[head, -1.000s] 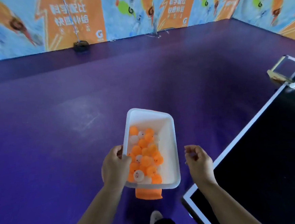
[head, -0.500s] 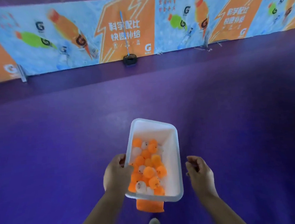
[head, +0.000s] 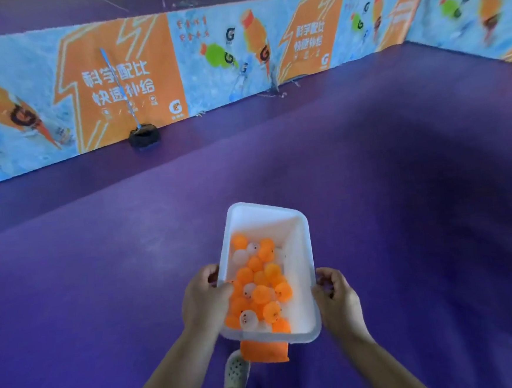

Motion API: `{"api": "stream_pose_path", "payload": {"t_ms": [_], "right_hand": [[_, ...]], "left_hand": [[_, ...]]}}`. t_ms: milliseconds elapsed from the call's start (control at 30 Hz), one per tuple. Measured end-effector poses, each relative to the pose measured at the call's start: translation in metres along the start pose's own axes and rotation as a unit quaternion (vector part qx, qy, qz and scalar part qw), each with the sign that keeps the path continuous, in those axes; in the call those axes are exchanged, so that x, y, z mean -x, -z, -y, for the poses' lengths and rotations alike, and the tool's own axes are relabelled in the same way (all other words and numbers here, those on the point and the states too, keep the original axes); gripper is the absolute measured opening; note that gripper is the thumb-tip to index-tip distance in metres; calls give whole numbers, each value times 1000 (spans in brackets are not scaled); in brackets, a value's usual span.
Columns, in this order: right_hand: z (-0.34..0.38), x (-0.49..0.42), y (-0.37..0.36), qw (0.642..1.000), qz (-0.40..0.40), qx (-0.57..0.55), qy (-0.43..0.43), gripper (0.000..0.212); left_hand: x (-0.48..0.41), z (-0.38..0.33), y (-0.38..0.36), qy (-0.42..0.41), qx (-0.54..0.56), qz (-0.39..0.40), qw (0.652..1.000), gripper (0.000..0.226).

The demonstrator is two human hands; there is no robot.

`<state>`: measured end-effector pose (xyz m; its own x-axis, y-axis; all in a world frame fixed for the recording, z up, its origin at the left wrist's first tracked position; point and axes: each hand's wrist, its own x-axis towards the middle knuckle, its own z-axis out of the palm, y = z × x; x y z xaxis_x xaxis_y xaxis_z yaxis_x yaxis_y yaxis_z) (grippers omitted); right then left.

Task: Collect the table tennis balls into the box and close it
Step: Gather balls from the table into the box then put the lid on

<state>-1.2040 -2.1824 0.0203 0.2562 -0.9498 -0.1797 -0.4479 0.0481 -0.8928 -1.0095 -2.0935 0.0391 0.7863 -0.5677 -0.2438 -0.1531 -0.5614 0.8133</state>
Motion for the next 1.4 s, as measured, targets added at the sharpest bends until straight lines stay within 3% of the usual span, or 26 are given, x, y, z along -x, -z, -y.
{"api": "stream_pose_path", "payload": {"t_ms": [267,533,867,1400], "right_hand": [[11,-99,43,981,-177,-36,-74,20],[9,-151,95,921,-348,-57,-165,26],[-58,-161,213,830,-492,-80,-249,27],[-168,-192,484,758,-594,-105,-250,21]], "left_hand": [[-114,-100,-103,-84,4,162,983,33],[-156,-188,-218,-182,-56,291,938,35],[-94,-256,-384,-231,-110,439,861,47],[77,-406,-638,-301,-134,515,791,42]]}}
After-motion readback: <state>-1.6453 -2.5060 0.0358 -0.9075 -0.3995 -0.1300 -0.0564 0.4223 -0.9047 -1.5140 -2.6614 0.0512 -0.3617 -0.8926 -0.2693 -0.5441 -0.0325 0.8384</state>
